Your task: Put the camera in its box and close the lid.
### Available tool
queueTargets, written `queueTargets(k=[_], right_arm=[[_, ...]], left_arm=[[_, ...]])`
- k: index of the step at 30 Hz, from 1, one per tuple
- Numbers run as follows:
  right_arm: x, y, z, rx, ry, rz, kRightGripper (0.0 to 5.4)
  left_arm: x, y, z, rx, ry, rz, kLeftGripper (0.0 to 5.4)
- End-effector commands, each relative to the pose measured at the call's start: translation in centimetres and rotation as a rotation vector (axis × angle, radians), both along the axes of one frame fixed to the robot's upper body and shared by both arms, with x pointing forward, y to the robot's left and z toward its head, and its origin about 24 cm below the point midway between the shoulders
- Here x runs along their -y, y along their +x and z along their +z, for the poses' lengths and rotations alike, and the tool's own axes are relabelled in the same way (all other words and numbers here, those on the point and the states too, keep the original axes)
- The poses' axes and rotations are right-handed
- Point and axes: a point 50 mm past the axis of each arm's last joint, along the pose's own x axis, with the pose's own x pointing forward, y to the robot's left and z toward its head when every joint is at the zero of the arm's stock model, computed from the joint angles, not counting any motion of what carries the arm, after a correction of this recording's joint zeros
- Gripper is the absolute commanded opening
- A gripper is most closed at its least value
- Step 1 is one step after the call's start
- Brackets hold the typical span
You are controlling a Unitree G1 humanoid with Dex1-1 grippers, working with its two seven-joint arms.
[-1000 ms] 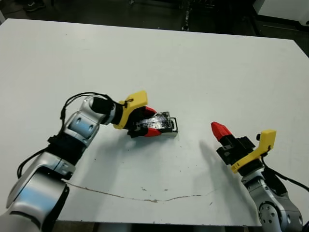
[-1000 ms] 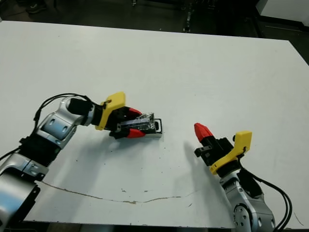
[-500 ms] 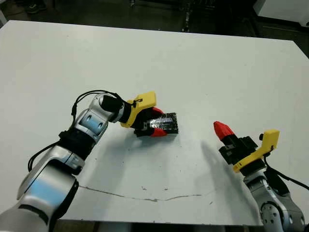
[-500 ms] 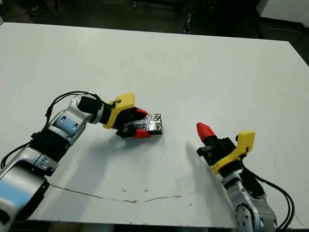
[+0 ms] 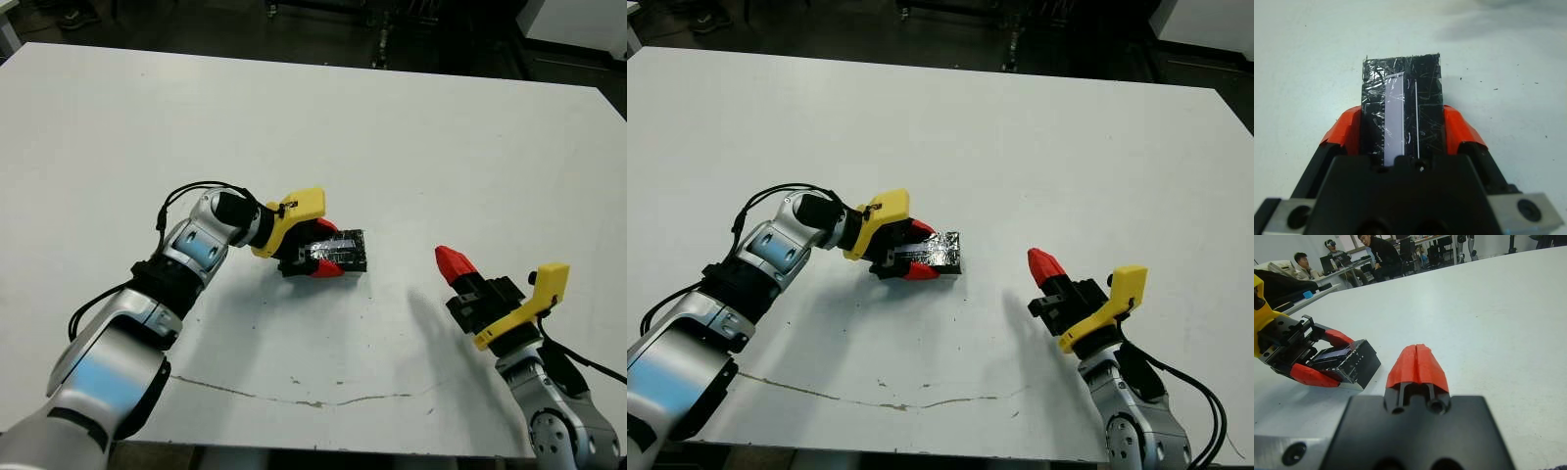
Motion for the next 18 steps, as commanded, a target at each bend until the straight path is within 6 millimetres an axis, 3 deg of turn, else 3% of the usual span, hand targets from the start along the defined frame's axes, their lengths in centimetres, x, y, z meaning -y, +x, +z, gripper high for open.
queueTargets(k=[1,4,8,18], right_arm=[[0.55,-0.18,-0.23,-0.016,-0.008,-0.012,0.00],[0.53,-0.17,-0.23,-0.018,-0.004,-0.012,0.00],[0.49,-0.19,-0.23,-0.022,-0.001,-0.014,0.00],[0.44,-0.21,-0.28,-0.022,-0.002,-0.012,0.00]], left_arm=[[2.42,-2.48,-4.22,-0.121,0.087,-0.054,3.15],[2.47,-2.57,-4.26,-0.126,0.111,-0.014,3.19],[2.35,-2.80,-4.11,-0.006,0.156,-0.039,3.81],[1.75,-2.83,-4.42,-0.004,0.162,-0.044,5.09]])
